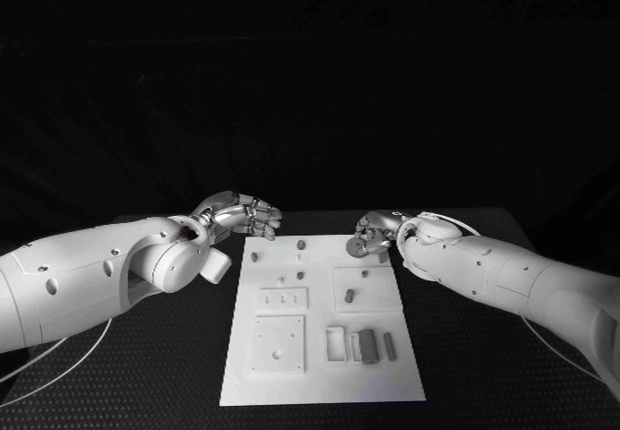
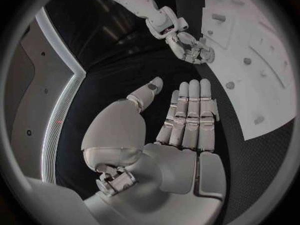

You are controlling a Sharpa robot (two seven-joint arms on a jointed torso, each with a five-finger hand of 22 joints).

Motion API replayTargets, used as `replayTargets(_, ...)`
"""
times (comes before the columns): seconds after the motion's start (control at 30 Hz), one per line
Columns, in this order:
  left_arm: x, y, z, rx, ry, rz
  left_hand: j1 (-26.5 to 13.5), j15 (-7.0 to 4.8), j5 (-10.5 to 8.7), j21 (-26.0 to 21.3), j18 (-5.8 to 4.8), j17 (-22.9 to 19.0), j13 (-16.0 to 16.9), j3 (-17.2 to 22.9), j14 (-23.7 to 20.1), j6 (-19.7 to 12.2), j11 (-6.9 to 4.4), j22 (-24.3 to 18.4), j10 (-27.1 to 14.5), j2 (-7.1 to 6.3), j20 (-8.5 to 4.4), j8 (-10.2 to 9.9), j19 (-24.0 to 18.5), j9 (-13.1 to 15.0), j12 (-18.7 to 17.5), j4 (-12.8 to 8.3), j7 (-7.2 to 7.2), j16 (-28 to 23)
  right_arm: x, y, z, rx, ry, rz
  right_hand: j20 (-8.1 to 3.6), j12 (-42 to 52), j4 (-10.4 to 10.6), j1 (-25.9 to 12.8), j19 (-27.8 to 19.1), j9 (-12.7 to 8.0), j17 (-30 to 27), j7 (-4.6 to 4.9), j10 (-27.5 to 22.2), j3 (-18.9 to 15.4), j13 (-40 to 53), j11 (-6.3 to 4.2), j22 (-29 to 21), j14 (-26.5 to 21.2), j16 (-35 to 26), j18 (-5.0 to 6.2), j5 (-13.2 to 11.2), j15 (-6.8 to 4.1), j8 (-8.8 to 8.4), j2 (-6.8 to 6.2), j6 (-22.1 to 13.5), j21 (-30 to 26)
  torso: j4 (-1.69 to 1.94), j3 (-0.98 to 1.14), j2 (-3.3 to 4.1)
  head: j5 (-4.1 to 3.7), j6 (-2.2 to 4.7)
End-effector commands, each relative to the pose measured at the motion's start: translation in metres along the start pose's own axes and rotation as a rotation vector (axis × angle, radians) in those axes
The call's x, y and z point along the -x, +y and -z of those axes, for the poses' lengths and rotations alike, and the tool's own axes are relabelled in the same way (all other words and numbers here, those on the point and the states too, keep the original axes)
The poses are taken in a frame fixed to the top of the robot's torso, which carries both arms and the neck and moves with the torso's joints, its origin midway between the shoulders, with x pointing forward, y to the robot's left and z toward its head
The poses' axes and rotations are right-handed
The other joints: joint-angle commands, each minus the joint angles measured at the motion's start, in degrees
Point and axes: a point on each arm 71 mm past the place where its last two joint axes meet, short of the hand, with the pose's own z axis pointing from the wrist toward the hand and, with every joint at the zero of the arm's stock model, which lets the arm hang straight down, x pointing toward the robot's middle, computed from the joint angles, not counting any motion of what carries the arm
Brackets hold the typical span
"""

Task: Assemble the parts on the task board

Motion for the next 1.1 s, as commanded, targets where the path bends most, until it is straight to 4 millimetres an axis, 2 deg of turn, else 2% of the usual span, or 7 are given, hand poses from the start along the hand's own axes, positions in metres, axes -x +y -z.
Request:
replayTargets(0.03, -0.002, -0.002, 0.000, -0.009, 0.013, -0.003, -0.3, 0.11, -0.31, -0.3, 0.28, 0.1, 0.1, -0.4, 0.2, -0.4, -0.03, 0.1, -0.4, 0.16, 0.01, -0.3, 0.0, 0.1, -0.3, 0.0, -0.15, -0.2, -0.023, 0.002, 0.003, -0.010, 0.070, 0.076, -0.18, 0.4, -0.1, 0.0, 0.1, -0.4, 0.0, 1.77, -2.1, -0.1, -0.1, 1.42, 1.1, 0.1, 0.0, 2.40, 0.0, -0.06, -0.26, -0.50, 1.3, 0.1, 0.01, -0.01, 0.01, -0.07, -0.10)
replayTargets(0.33, 0.000, -0.001, 0.001, -0.007, 0.010, -0.006, -0.3, 0.11, -0.31, -0.3, 0.29, 0.1, 0.1, -0.4, 0.2, -0.4, -0.03, 0.1, -0.5, 0.16, 0.00, -0.3, 0.0, 0.1, -0.3, 0.0, -0.16, -0.3, -0.034, 0.001, 0.005, -0.009, 0.105, 0.089, -0.18, 0.5, 0.0, 0.1, 0.1, -0.3, 0.0, 1.73, -2.2, 0.0, -0.3, 1.39, 1.1, 0.1, 0.0, 2.40, 0.0, -0.06, -0.07, -0.71, 1.6, 0.0, 0.05, 0.04, 0.02, -0.09, -0.41)
replayTargets(0.5, 0.000, -0.001, 0.002, -0.005, 0.008, -0.007, -0.3, 0.10, -0.31, -0.3, 0.29, 0.2, 0.1, -0.4, 0.2, -0.4, -0.03, 0.1, -0.5, 0.16, 0.01, -0.3, 0.0, 0.1, -0.3, 0.0, -0.16, -0.3, -0.035, -0.004, 0.006, -0.020, 0.123, 0.077, -0.15, 0.7, 0.2, 0.2, 0.1, -0.2, 0.0, 1.64, -2.2, 0.3, -0.5, 1.31, 1.0, 0.1, -0.1, 2.40, 0.1, -0.13, 0.14, -0.09, 2.0, 0.0, -0.01, 0.05, 0.02, -0.09, -0.47)
replayTargets(0.67, 0.000, -0.001, 0.002, -0.004, 0.009, -0.007, -0.3, 0.10, -0.31, -0.3, 0.29, 0.2, 0.2, -0.4, 0.2, -0.4, -0.03, 0.1, -0.5, 0.17, 0.01, -0.3, 0.0, 0.1, -0.3, 0.0, -0.16, -0.3, -0.038, -0.005, 0.007, -0.027, 0.144, 0.076, -0.23, 0.9, -0.7, 1.4, 0.0, -0.2, 0.0, 1.55, -2.5, 0.5, -0.8, 1.21, 1.1, 0.1, -0.1, 2.40, 0.0, -0.24, 0.20, 1.30, 2.0, 0.0, 0.03, 0.08, 0.02, -0.26, -0.48)
replayTargets(0.87, 0.000, -0.001, 0.002, -0.003, 0.009, -0.007, -0.4, 0.11, -0.31, -0.3, 0.29, 0.2, 0.2, -0.4, 0.2, -0.4, -0.02, 0.1, -0.5, 0.18, 0.01, -0.3, 0.0, 0.1, -0.3, 0.0, -0.16, -0.3, -0.037, -0.005, 0.008, -0.024, 0.137, 0.075, -0.22, 1.3, -0.7, 2.1, -0.2, 0.0, 0.1, 1.33, -2.6, 0.2, -1.2, 1.02, 1.2, 0.1, 0.0, 2.40, 0.0, -0.40, 0.69, 3.30, 2.8, 0.1, 0.05, 0.09, -0.01, -0.34, -0.41)
replayTargets(1.1, 0.002, 0.000, 0.002, -0.001, 0.004, -0.008, -0.4, 0.11, -0.31, -0.3, 0.28, 0.2, 0.2, -0.4, 0.2, -0.4, -0.02, 0.1, -0.5, 0.19, 0.01, -0.3, 0.0, 0.1, -0.3, 0.1, -0.16, -0.3, -0.035, -0.005, 0.008, -0.025, 0.101, 0.078, -0.08, 1.8, 0.0, -0.5, 0.0, 0.5, 0.0, 0.44, -2.2, -0.8, -2.0, 0.20, 1.1, 0.3, 0.0, 2.40, 0.1, -1.15, 1.82, 5.04, 5.2, 0.4, 0.06, 0.05, 0.01, -0.46, -0.24)
